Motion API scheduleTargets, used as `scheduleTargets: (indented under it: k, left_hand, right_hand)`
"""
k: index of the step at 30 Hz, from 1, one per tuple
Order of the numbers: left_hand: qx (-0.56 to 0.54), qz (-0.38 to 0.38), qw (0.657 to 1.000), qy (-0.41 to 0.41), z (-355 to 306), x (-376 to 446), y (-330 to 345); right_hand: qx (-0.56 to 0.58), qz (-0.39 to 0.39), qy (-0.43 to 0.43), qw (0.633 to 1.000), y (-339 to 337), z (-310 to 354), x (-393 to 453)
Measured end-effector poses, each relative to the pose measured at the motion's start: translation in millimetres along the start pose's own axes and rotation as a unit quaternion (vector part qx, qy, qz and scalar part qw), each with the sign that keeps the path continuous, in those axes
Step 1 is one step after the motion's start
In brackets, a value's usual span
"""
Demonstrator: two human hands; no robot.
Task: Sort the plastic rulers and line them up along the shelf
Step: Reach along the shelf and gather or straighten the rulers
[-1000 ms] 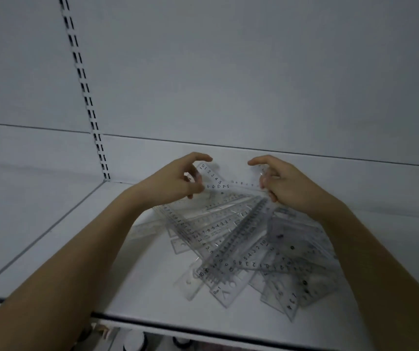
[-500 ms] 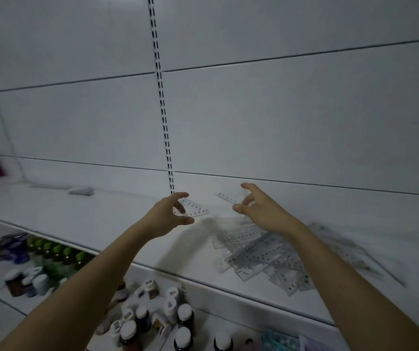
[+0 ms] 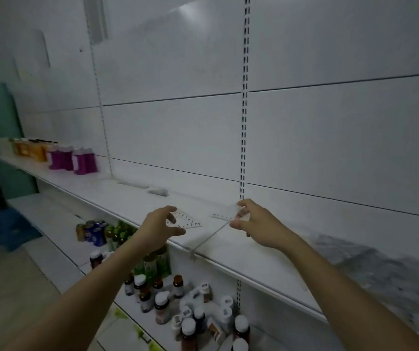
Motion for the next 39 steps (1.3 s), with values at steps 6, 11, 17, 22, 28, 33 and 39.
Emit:
scheduleTargets:
  k: [6,11,17,22,28,33,39]
  left_hand:
    - [-0.03,-0.047,0.998,-0.019,79.6,0.1,-89.6]
    - [-0.011,-0.067,0.998,-0.011,158.1,4.7,-161.1]
    - [-0.027,-0.087,0.996,-0.011,235.4,18.0,-225.6]
    - [-0.03,-0.089,0.995,-0.014,285.3,51.1,-259.6]
    - [-0.052,-0.056,0.997,-0.029,338.3,112.4,-279.3]
    - [-0.038,-0.032,0.998,-0.036,387.9,179.6,-287.8]
    - [-0.001,-0.022,0.999,-0.03,442.1,266.9,-314.8]
  right_hand:
    - [-0.041,0.011,-0.021,0.999,73.9,79.0,58.9]
    - [-0.031,-0.009,-0.02,0.999,136.8,147.0,108.3]
    - [-0.016,-0.015,-0.031,0.999,197.0,219.5,159.0]
    - [-0.024,-0.002,-0.036,0.999,240.4,244.2,201.1]
    - [-0.038,0.015,-0.014,0.999,286.5,236.2,266.6]
    - [0.002,0.009,0.002,1.0,333.0,229.8,353.6]
    - [0.017,0.0,-0.017,1.0,379.2,240.2,457.1]
Point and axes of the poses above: each hand's wrist, its own x-axis towards the middle knuckle, its own y-axis out of the palm, z = x × y, the point moved 6 cm from there along x, towards the middle knuckle, and after that the axes turned 9 degrees about -x, right-handed, at the moved point
